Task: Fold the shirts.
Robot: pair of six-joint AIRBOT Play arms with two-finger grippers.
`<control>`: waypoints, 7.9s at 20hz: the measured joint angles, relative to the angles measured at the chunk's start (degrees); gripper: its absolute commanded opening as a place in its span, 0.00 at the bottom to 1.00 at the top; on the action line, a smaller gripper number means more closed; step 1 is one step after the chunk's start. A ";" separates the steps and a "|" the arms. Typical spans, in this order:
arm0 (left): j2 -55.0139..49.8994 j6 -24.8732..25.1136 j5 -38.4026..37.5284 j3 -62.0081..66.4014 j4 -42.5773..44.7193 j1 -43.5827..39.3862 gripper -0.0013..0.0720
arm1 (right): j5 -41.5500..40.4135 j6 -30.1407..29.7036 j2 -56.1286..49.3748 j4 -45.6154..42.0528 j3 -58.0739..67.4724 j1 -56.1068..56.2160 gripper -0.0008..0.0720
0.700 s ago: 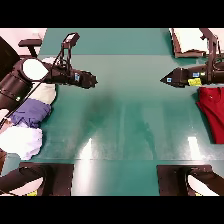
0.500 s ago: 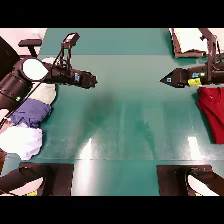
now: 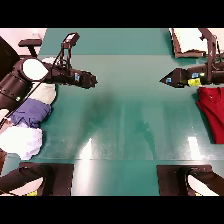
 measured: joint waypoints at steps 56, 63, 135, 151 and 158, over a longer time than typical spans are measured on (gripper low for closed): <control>-2.38 1.38 -23.56 28.37 22.53 -5.16 0.06 | -2.32 -4.81 0.02 -0.24 23.78 -0.07 0.03; -6.38 -1.75 -9.73 11.78 14.01 -18.03 0.76 | -0.57 -4.92 0.02 -0.20 24.20 -0.07 0.03; 35.17 2.99 11.52 0.94 8.46 13.14 0.05 | -2.03 -5.25 -5.49 -10.03 35.80 7.10 0.03; 25.24 2.58 -15.50 -10.40 7.26 13.16 0.05 | 8.44 3.96 -13.81 -17.55 12.81 16.41 0.03; 21.86 3.02 -10.64 -18.86 11.37 13.11 0.05 | -4.24 2.73 -21.90 -17.55 7.98 11.98 0.03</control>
